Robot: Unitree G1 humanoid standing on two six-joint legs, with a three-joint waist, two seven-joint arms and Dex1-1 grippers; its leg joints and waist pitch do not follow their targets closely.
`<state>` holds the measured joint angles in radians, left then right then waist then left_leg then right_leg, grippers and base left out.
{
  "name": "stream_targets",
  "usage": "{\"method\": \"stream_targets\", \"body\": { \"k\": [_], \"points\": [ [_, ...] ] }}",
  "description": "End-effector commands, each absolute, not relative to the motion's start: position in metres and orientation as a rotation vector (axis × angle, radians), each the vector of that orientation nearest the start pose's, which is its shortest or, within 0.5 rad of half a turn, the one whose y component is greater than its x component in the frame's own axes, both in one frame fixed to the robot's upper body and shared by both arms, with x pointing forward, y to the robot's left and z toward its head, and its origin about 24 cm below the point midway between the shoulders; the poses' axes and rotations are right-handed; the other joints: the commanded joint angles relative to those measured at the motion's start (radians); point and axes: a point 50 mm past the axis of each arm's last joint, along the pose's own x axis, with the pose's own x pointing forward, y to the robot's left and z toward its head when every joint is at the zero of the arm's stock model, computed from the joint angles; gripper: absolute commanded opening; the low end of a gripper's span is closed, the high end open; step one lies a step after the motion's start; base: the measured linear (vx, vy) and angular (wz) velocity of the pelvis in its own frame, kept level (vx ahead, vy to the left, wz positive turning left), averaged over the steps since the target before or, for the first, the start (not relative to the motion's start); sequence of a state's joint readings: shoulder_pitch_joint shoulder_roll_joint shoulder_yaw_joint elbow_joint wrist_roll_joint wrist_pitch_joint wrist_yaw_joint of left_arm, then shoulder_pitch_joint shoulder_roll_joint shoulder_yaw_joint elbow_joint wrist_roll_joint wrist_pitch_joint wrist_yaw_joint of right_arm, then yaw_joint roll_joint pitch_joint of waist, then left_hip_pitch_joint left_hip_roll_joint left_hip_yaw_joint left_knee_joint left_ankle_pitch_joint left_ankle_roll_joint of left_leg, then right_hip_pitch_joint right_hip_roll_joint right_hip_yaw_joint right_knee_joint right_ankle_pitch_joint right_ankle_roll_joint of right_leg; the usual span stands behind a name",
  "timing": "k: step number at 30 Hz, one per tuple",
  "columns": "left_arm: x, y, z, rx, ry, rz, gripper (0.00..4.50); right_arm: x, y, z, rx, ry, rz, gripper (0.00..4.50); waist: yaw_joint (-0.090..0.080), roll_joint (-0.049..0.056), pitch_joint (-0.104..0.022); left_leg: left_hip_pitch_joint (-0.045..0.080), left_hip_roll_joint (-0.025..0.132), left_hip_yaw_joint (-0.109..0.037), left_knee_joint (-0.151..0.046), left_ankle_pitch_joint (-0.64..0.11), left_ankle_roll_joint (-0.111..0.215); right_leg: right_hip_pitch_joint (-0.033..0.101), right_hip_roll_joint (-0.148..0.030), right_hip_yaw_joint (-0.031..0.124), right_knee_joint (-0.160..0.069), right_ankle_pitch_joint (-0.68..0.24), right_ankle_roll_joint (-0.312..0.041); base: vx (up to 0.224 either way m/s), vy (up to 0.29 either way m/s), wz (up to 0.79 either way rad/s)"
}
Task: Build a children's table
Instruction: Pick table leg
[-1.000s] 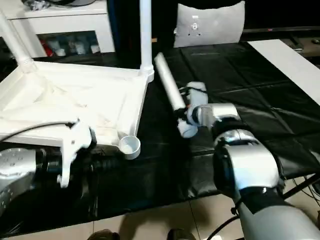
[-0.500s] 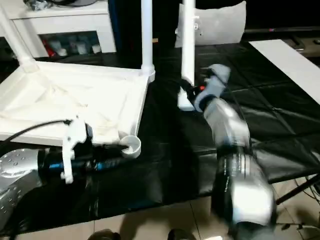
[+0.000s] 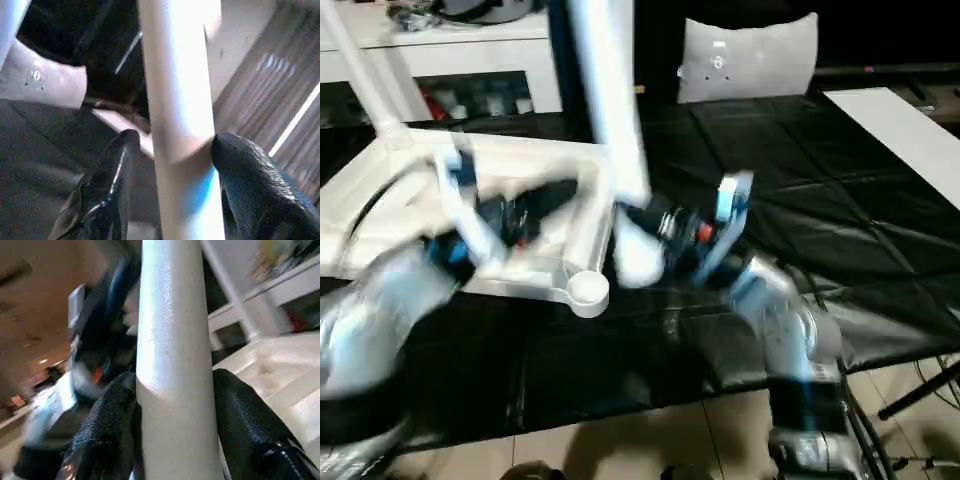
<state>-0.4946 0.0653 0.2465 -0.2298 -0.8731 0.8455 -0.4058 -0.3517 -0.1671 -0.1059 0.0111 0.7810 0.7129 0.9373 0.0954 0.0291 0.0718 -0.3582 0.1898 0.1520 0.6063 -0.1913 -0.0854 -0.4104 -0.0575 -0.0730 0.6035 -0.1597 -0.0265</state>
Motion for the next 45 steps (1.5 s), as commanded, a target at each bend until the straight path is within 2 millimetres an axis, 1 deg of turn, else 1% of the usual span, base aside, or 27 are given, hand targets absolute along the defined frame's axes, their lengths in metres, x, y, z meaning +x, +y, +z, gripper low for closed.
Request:
{"method": "stream_targets", "body": {
  "k": [1, 2, 3, 5, 6, 8, 9, 11, 12, 13, 14, 15, 16, 17, 18, 19, 20, 21, 22, 23, 26, 27, 31, 37, 39, 43, 45],
  "points": [
    [0.295, 0.114, 0.188, -0.722, -0.052, -0.898, 3.02, 0.275, -0.114, 0.121, 0.69, 0.056, 1.275, 1.88, 0.01, -0.007, -0.079, -0.007, 0.009, 0.0, -0.063, -0.163, 0.041, 0.054, -0.06, 0.029, -0.106, -0.509, -0.035, 0.0, 0.0, 0.0],
    [0.295, 0.112, 0.19, -0.74, -0.055, -0.911, 3.02, 0.273, -0.114, 0.121, 0.689, 0.063, 1.281, 1.88, 0.012, -0.007, -0.08, -0.009, 0.01, -0.001, -0.065, -0.153, 0.045, 0.056, -0.059, 0.028, -0.106, -0.495, -0.036, 0.0, 0.0, 0.0],
    [0.295, 0.109, 0.195, -0.768, -0.067, -0.933, 3.02, 0.271, -0.114, 0.12, 0.691, 0.072, 1.288, 1.88, 0.014, -0.005, -0.084, -0.01, 0.015, -0.001, -0.063, -0.133, 0.047, 0.054, -0.06, 0.03, -0.1, -0.444, -0.051, 0.0, 0.0, 0.0],
    [0.294, 0.105, 0.198, -0.783, -0.063, -0.955, 3.02, 0.27, -0.114, 0.12, 0.693, 0.078, 1.294, 1.88, 0.018, -0.005, -0.086, -0.011, 0.017, -0.002, -0.062, -0.117, 0.049, 0.055, -0.061, 0.031, -0.096, -0.409, -0.065, 0.0, 0.0, 0.0],
    [0.294, 0.104, 0.198, -0.776, -0.053, -0.963, 3.02, 0.27, -0.114, 0.12, 0.694, 0.081, 1.298, 1.88, 0.022, 0.0, -0.089, -0.011, 0.019, -0.003, -0.061, -0.096, 0.055, 0.055, -0.061, 0.033, -0.087, -0.356, -0.088, 0.0, 0.0, 0.0],
    [0.293, 0.102, 0.197, -0.765, -0.031, -0.967, 3.02, 0.269, -0.114, 0.12, 0.691, 0.086, 1.302, 1.88, 0.025, -0.003, -0.089, -0.013, 0.02, -0.002, -0.06, -0.083, 0.058, 0.056, -0.061, 0.034, -0.084, -0.322, -0.1, 0.0, 0.0, 0.0],
    [0.293, 0.102, 0.197, -0.764, -0.03, -0.964, 3.02, 0.269, -0.114, 0.12, 0.679, 0.088, 1.3, 1.88, 0.026, -0.003, -0.089, -0.015, 0.021, -0.002, -0.06, -0.074, 0.058, 0.06, -0.062, 0.035, -0.081, -0.293, -0.112, 0.0, 0.0, 0.0],
    [0.294, 0.102, 0.195, -0.746, -0.026, -0.946, 3.02, 0.27, -0.113, 0.118, 0.629, 0.091, 1.283, 1.88, 0.028, -0.002, -0.09, -0.014, 0.021, -0.002, -0.059, -0.07, 0.058, 0.06, -0.063, 0.035, -0.08, -0.286, -0.115, 0.0, 0.0, 0.0],
    [0.294, 0.102, 0.194, -0.732, -0.022, -0.933, 3.02, 0.27, -0.112, 0.117, 0.593, 0.09, 1.267, 1.88, 0.029, -0.002, -0.089, -0.016, 0.021, -0.001, -0.059, -0.07, 0.054, 0.061, -0.064, 0.036, -0.079, -0.284, -0.114, 0.0, 0.0, 0.0],
    [0.295, 0.103, 0.191, -0.68, -0.004, -0.894, 3.02, 0.273, -0.108, 0.114, 0.493, 0.082, 1.219, 1.88, 0.029, -0.003, -0.088, -0.016, 0.022, -0.002, -0.061, -0.076, 0.05, 0.061, -0.066, 0.036, -0.08, -0.292, -0.11, 0.0, 0.0, 0.0],
    [0.295, 0.103, 0.19, -0.668, -0.001, -0.887, 3.02, 0.274, -0.107, 0.114, 0.474, 0.08, 1.21, 1.88, 0.029, -0.002, -0.087, -0.016, 0.023, -0.003, -0.062, -0.08, 0.045, 0.059, -0.066, 0.035, -0.081, -0.303, -0.104, 0.0, 0.0, 0.0],
    [0.295, 0.103, 0.189, -0.65, 0.007, -0.875, 3.02, 0.275, -0.106, 0.113, 0.442, 0.075, 1.196, 1.88, 0.026, -0.003, -0.085, -0.014, 0.02, -0.002, -0.064, -0.102, 0.033, 0.06, -0.067, 0.035, -0.085, -0.349, -0.081, 0.0, 0.0, 0.0],
    [0.295, 0.103, 0.188, -0.636, 0.01, -0.864, 2.67, 0.275, -0.105, 0.113, 0.422, 0.07, 1.187, 1.88, 0.025, -0.003, -0.084, -0.014, 0.02, 0.0, -0.064, -0.105, 0.033, 0.06, -0.067, 0.036, -0.088, -0.362, -0.075, 0.0, 0.0, 0.0],
    [0.296, 0.104, 0.185, -0.588, 0.005, -0.812, 2.46, 0.277, -0.102, 0.113, 0.379, 0.039, 1.148, 1.88, 0.026, -0.002, -0.084, -0.015, 0.024, -0.005, -0.067, -0.115, 0.026, 0.059, -0.07, 0.035, -0.088, -0.38, -0.065, 0.0, 0.0, 0.0],
    [0.297, 0.105, 0.183, -0.551, 0.0, -0.772, 2.46, 0.279, -0.099, 0.114, 0.349, 0.014, 1.119, 1.88, 0.022, -0.004, -0.082, -0.016, 0.021, -0.002, -0.067, -0.119, 0.026, 0.058, -0.067, 0.035, -0.091, -0.39, -0.058, 0.0, 0.0, 0.0],
    [0.297, 0.105, 0.183, -0.551, 0.0, -0.772, 2.46, 0.279, -0.099, 0.114, 0.349, 0.014, 1.119, 1.88, 0.022, -0.002, -0.082, -0.013, 0.022, -0.003, -0.067, -0.132, 0.023, 0.056, -0.069, 0.035, -0.093, -0.411, -0.051, 0.0, 0.0, 0.0],
    [0.298, 0.105, 0.182, -0.531, -0.008, -0.713, 2.46, 0.281, -0.095, 0.114, 0.294, -0.019, 1.076, 1.88, 0.021, -0.002, -0.082, -0.013, 0.02, -0.002, -0.067, -0.133, 0.024, 0.056, -0.068, 0.035, -0.094, -0.415, -0.05, 0.0, 0.0, 0.0],
    [0.297, 0.104, 0.181, -0.522, -0.023, -0.659, 2.32, 0.284, -0.092, 0.113, 0.255, -0.053, 1.018, 1.88, 0.019, -0.003, -0.081, -0.014, 0.023, -0.003, -0.068, -0.142, 0.019, 0.055, -0.068, 0.035, -0.095, -0.416, -0.047, 0.0, 0.0, 0.0],
    [0.297, 0.103, 0.181, -0.533, -0.036, -0.584, 2.32, 0.286, -0.086, 0.112, 0.202, -0.081, 0.968, 1.88, 0.016, -0.005, -0.08, -0.017, 0.026, -0.003, -0.069, -0.143, 0.012, 0.054, -0.071, 0.035, -0.094, -0.41, -0.055, 0.0, 0.0, 0.0],
    [0.297, 0.103, 0.181, -0.535, -0.038, -0.573, 2.32, 0.286, -0.085, 0.112, 0.195, -0.085, 0.961, 1.88, 0.018, -0.005, -0.08, -0.016, 0.024, -0.004, -0.068, -0.146, 0.009, 0.056, -0.072, 0.033, -0.094, -0.415, -0.054, 0.0, 0.0, 0.0],
    [0.297, 0.103, 0.18, -0.559, -0.062, -0.46, 2.32, 0.286, -0.077, 0.11, 0.107, -0.127, 0.9, 1.88, 0.015, -0.005, -0.08, -0.017, 0.021, -0.002, -0.068, -0.151, 0.02, 0.055, -0.067, 0.035, -0.095, -0.41, -0.049, 0.0, 0.0, 0.0],
    [0.297, 0.103, 0.179, -0.56, -0.066, -0.444, 2.32, 0.286, -0.075, 0.11, 0.081, -0.143, 0.892, 1.88, 0.015, -0.008, -0.079, -0.016, 0.02, -0.002, -0.067, -0.159, 0.021, 0.054, -0.066, 0.034, -0.097, -0.424, -0.041, 0.0, 0.0, 0.0],
    [0.298, 0.103, 0.178, -0.555, -0.074, -0.402, 2.32, 0.285, -0.068, 0.11, 0.061, -0.169, 0.872, 1.88, 0.013, -0.008, -0.08, -0.017, 0.019, -0.002, -0.068, -0.165, 0.031, 0.053, -0.065, 0.035, -0.097, -0.417, -0.03, 0.0, 0.0, 0.0],
    [0.297, 0.099, 0.177, -0.538, -0.073, -0.404, 2.32, 0.286, -0.063, 0.11, 0.04, -0.193, 0.86, 1.88, 0.013, -0.004, -0.081, -0.019, 0.022, -0.004, -0.068, -0.161, 0.038, 0.052, -0.064, 0.037, -0.09, -0.365, -0.049, 0.0, 0.0, 0.0],
    [0.295, 0.095, 0.176, -0.531, -0.076, -0.39, 2.32, 0.288, -0.06, 0.108, 0.024, -0.212, 0.84, 1.88, 0.012, -0.002, -0.08, -0.019, 0.022, -0.004, -0.068, -0.168, 0.037, 0.052, -0.064, 0.036, -0.091, -0.367, -0.052, 0.0, 0.0, 0.0],
    [0.295, 0.092, 0.175, -0.548, -0.073, -0.391, 2.33, 0.288, -0.058, 0.108, 0.014, -0.226, 0.836, 1.88, 0.01, -0.004, -0.08, -0.02, 0.021, -0.003, -0.068, -0.177, 0.037, 0.053, -0.064, 0.036, -0.092, -0.377, -0.051, 0.0, 0.0, 0.0],
    [0.294, 0.092, 0.173, -0.556, -0.066, -0.388, 2.09, 0.288, -0.058, 0.107, 0.011, -0.228, 0.839, 1.88, 0.009, -0.004, -0.08, -0.02, 0.022, -0.004, -0.068, -0.173, 0.039, 0.054, -0.063, 0.037, -0.09, -0.361, -0.053, 0.0, 0.0, 0.0]
  ]
}}
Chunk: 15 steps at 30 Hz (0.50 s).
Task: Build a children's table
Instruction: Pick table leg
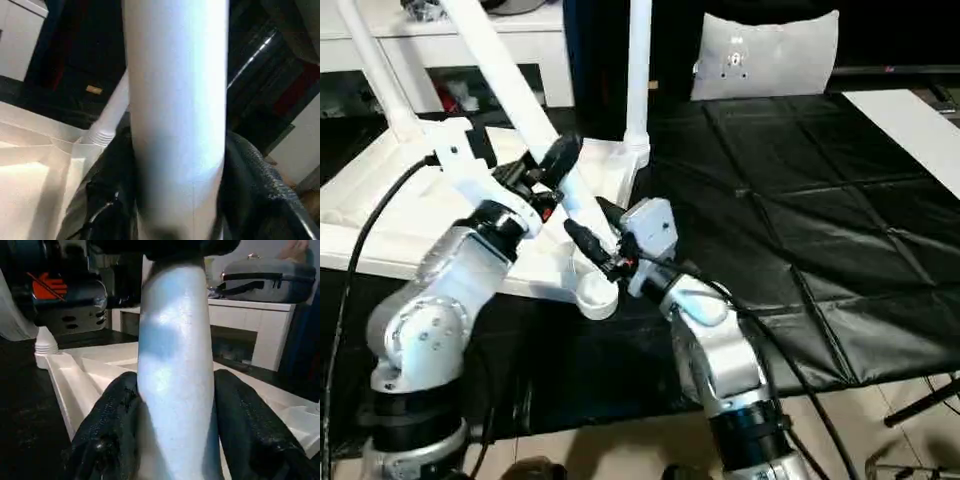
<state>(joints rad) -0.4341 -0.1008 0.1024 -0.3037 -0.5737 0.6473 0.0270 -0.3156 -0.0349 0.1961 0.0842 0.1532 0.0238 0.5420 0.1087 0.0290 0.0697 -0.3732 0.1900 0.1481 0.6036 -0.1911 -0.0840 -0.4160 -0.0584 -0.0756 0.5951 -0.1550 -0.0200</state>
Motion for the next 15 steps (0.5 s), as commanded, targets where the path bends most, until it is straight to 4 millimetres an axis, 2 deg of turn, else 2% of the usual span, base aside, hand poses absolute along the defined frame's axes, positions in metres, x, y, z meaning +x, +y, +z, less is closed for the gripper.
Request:
{"method": "stream_targets", "body": {
  "k": [1, 5, 15],
  "points": [
    [0.2945, 0.0925, 0.1734, -0.556, -0.066, -0.388, 2.09, 0.2877, -0.0577, 0.1073, 0.011, -0.228, 0.839, 1.88, -0.004, -0.004, -0.079, -0.005, 0.022, 0.0, -0.065, -0.172, 0.038, 0.061, -0.063, 0.039, -0.081, -0.361, -0.06, 0.0, 0.0, 0.0],
    [0.2948, 0.0936, 0.1719, -0.567, -0.061, -0.379, 1.88, 0.2874, -0.0566, 0.1063, 0.002, -0.231, 0.842, 1.88, -0.005, -0.003, -0.079, -0.004, 0.022, 0.0, -0.065, -0.173, 0.042, 0.06, -0.062, 0.04, -0.081, -0.354, -0.068, 0.0, 0.0, 0.0],
    [0.296, 0.0991, 0.1694, -0.581, -0.053, -0.374, 1.85, 0.2866, -0.0534, 0.1066, 0.027, -0.228, 0.862, 1.88, -0.011, -0.003, -0.079, -0.005, 0.022, 0.0, -0.064, -0.169, 0.045, 0.062, -0.062, 0.04, -0.077, -0.335, -0.081, 0.0, 0.0, 0.0]
  ]
}}
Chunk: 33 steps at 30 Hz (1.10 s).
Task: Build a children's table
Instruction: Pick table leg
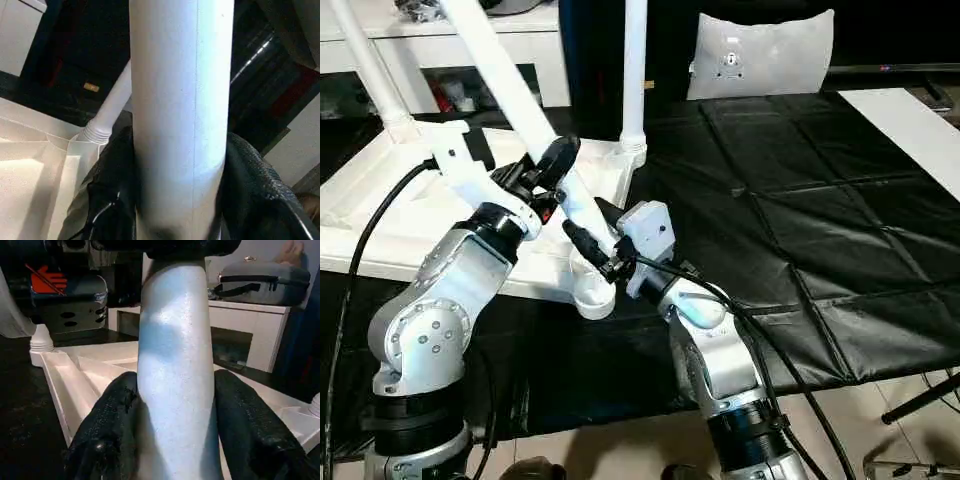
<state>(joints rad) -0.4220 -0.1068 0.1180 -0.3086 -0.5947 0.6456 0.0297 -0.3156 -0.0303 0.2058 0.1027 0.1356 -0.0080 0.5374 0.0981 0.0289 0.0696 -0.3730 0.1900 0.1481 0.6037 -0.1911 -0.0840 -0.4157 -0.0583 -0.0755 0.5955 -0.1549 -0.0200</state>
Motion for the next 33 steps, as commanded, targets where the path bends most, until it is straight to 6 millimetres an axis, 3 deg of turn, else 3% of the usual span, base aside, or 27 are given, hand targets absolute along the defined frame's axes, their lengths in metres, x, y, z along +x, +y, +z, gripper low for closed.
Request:
{"method": "stream_targets", "body": {
  "k": [1, 3, 7, 8, 10, 11, 13, 15, 17, 18, 24, 31, 32, 33],
  "points": [
    [0.297, 0.101, 0.17, -0.575, -0.054, -0.374, 1.85, 0.286, -0.053, 0.107, 0.04, -0.227, 0.871, 1.88, -0.002, -0.003, -0.079, -0.004, 0.022, 0.0, -0.065, -0.172, 0.046, 0.062, -0.061, 0.04, -0.077, -0.333, -0.082, 0.0, 0.0, 0.0],
    [0.301, 0.109, 0.171, -0.546, -0.061, -0.392, 1.85, 0.286, -0.056, 0.112, 0.091, -0.227, 0.886, 2.58, -0.004, -0.002, -0.079, -0.004, 0.021, -0.001, -0.065, -0.172, 0.048, 0.062, -0.061, 0.04, -0.076, -0.332, -0.083, 0.0, 0.0, 0.0],
    [0.305, 0.119, 0.174, -0.486, -0.048, -0.476, 1.85, 0.285, -0.065, 0.124, 0.195, -0.212, 0.975, 2.93, -0.006, -0.003, -0.079, -0.001, 0.02, -0.003, -0.066, -0.155, 0.058, 0.063, -0.058, 0.041, -0.071, -0.313, -0.077, 0.0, 0.0, 0.0],
    [0.306, 0.124, 0.176, -0.466, -0.032, -0.557, 1.85, 0.283, -0.074, 0.131, 0.272, -0.174, 1.069, 3.02, -0.007, -0.009, -0.08, 0.001, 0.019, -0.001, -0.063, -0.145, 0.057, 0.066, -0.058, 0.04, -0.07, -0.305, -0.084, 0.0, 0.0, 0.0],
    [0.306, 0.126, 0.179, -0.463, -0.025, -0.619, 1.85, 0.283, -0.082, 0.135, 0.301, -0.14, 1.126, 3.15, -0.004, -0.001, -0.083, 0.002, 0.02, -0.002, -0.061, -0.117, 0.063, 0.064, -0.059, 0.043, -0.063, -0.272, -0.102, 0.0, 0.0, 0.0],
    [0.306, 0.126, 0.18, -0.468, -0.022, -0.635, 1.85, 0.283, -0.084, 0.136, 0.301, -0.131, 1.142, 3.15, -0.005, -0.008, -0.082, 0.002, 0.019, 0.0, -0.06, -0.113, 0.064, 0.064, -0.058, 0.043, -0.065, -0.269, -0.107, 0.0, 0.0, 0.0],
    [0.306, 0.127, 0.181, -0.46, -0.015, -0.678, 1.85, 0.285, -0.09, 0.138, 0.293, -0.109, 1.158, 3.36, 0.001, -0.006, -0.084, 0.001, 0.019, 0.002, -0.058, -0.101, 0.057, 0.065, -0.062, 0.043, -0.061, -0.266, -0.129, 0.0, 0.0, 0.0],
    [0.304, 0.126, 0.182, -0.456, 0.003, -0.761, 1.85, 0.29, -0.098, 0.141, 0.293, -0.075, 1.171, 3.54, 0.004, -0.012, -0.084, 0.001, 0.019, 0.004, -0.058, -0.095, 0.057, 0.067, -0.063, 0.043, -0.06, -0.272, -0.134, 0.0, 0.0, 0.0],
    [0.303, 0.126, 0.183, -0.445, 0.01, -0.829, 1.85, 0.295, -0.104, 0.144, 0.306, -0.025, 1.173, 3.65, 0.004, -0.011, -0.082, 0.001, 0.017, 0.004, -0.058, -0.102, 0.052, 0.064, -0.064, 0.043, -0.063, -0.299, -0.136, 0.0, 0.0, 0.0],
    [0.303, 0.125, 0.184, -0.439, 0.015, -0.876, 1.85, 0.298, -0.108, 0.146, 0.306, 0.007, 1.185, 3.82, 0.008, -0.013, -0.083, 0.004, 0.016, 0.005, -0.058, -0.11, 0.043, 0.066, -0.065, 0.044, -0.064, -0.338, -0.124, 0.0, 0.0, 0.0],
    [0.296, 0.118, 0.193, -0.448, 0.029, -1.087, 1.85, 0.295, -0.116, 0.147, 0.269, 0.175, 1.339, 3.82, 0.018, -0.017, -0.082, 0.004, 0.017, 0.008, -0.057, -0.111, 0.04, 0.064, -0.065, 0.043, -0.069, -0.369, -0.107, 0.0, 0.0, 0.0],
    [0.286, 0.109, 0.201, -0.478, 0.018, -1.318, 1.85, 0.293, -0.115, 0.148, 0.294, 0.232, 1.457, 3.82, 0.021, -0.025, -0.085, 0.003, 0.019, 0.009, -0.055, -0.093, 0.043, 0.065, -0.066, 0.044, -0.063, -0.353, -0.115, 0.0, 0.0, 0.0],
    [0.284, 0.106, 0.202, -0.483, 0.01, -1.365, 1.85, 0.29, -0.114, 0.149, 0.312, 0.248, 1.508, 3.82, 0.023, -0.021, -0.085, 0.004, 0.02, 0.008, -0.055, -0.095, 0.046, 0.064, -0.067, 0.044, -0.064, -0.36, -0.117, 0.0, 0.0, 0.0],
    [0.284, 0.105, 0.203, -0.481, 0.009, -1.382, 1.85, 0.289, -0.114, 0.149, 0.321, 0.257, 1.53, 3.56, 0.023, -0.022, -0.085, 0.004, 0.02, 0.009, -0.055, -0.096, 0.047, 0.064, -0.066, 0.044, -0.065, -0.359, -0.118, 0.0, 0.0, 0.0]
  ]
}}
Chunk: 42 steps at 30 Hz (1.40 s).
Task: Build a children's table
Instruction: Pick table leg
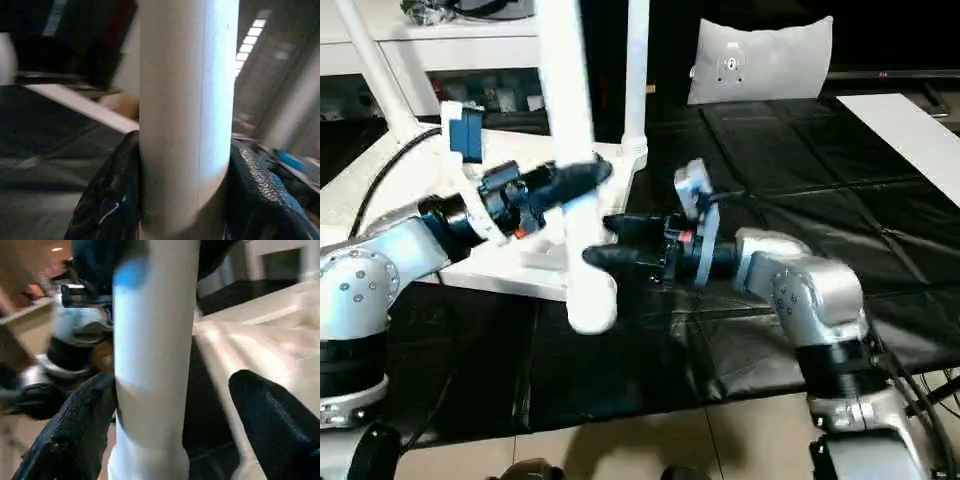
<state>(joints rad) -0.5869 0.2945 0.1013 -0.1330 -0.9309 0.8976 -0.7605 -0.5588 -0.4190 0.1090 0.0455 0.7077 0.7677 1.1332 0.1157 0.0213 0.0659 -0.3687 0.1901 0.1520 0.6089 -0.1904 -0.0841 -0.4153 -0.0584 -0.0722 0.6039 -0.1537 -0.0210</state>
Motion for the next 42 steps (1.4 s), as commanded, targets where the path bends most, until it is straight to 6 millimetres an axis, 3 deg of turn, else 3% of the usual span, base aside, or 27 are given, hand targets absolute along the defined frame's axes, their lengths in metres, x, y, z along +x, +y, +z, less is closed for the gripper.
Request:
{"method": "stream_targets", "body": {
  "k": [1, 2, 3, 7, 13, 36, 42],
  "points": [
    [0.284, 0.104, 0.203, -0.478, 0.01, -1.385, 1.85, 0.289, -0.114, 0.149, 0.324, 0.262, 1.539, 3.56, 0.006, -0.014, -0.082, -0.002, 0.02, 0.004, -0.06, -0.091, 0.046, 0.065, -0.067, 0.041, -0.07, -0.348, -0.122, 0.0, 0.0, 0.0],
    [0.284, 0.104, 0.203, -0.475, 0.011, -1.385, 1.85, 0.289, -0.114, 0.149, 0.325, 0.264, 1.543, 3.49, 0.005, -0.021, -0.082, -0.003, 0.021, 0.005, -0.06, -0.088, 0.046, 0.065, -0.066, 0.041, -0.07, -0.343, -0.122, 0.0, 0.0, 0.0],
    [0.285, 0.103, 0.203, -0.475, 0.011, -1.386, 1.85, 0.288, -0.113, 0.148, 0.329, 0.267, 1.552, 3.45, 0.006, -0.017, -0.081, -0.003, 0.022, 0.004, -0.06, -0.09, 0.042, 0.065, -0.068, 0.041, -0.07, -0.346, -0.122, 0.0, 0.0, 0.0],
    [0.284, 0.1, 0.205, -0.474, 0.007, -1.428, 1.85, 0.285, -0.111, 0.147, 0.348, 0.288, 1.61, 3.09, 0.007, -0.021, -0.079, -0.001, 0.02, 0.005, -0.061, -0.11, 0.034, 0.063, -0.068, 0.04, -0.077, -0.412, -0.098, 0.0, 0.0, 0.0],
    [0.279, 0.094, 0.205, -0.472, 0.015, -1.512, 1.85, 0.285, -0.109, 0.148, 0.341, 0.305, 1.651, 3.09, 0.007, -0.024, -0.079, -0.002, 0.02, 0.004, -0.061, -0.108, 0.03, 0.062, -0.069, 0.039, -0.08, -0.438, -0.078, 0.0, 0.0, 0.0],
    [0.281, 0.086, 0.203, -0.453, 0.026, -1.548, 1.85, 0.282, -0.105, 0.144, 0.3, 0.361, 1.753, 3.09, 0.024, -0.023, -0.082, 0.001, 0.023, 0.004, -0.06, -0.104, 0.031, 0.061, -0.067, 0.04, -0.076, -0.412, -0.091, 0.0, 0.0, 0.0],
    [0.284, 0.085, 0.202, -0.449, 0.023, -1.524, 1.85, 0.28, -0.104, 0.144, 0.305, 0.365, 1.77, 2.58, 0.027, -0.024, -0.082, -0.001, 0.023, 0.004, -0.06, -0.1, 0.03, 0.062, -0.068, 0.041, -0.074, -0.403, -0.092, 0.0, 0.0, 0.0]
  ]
}}
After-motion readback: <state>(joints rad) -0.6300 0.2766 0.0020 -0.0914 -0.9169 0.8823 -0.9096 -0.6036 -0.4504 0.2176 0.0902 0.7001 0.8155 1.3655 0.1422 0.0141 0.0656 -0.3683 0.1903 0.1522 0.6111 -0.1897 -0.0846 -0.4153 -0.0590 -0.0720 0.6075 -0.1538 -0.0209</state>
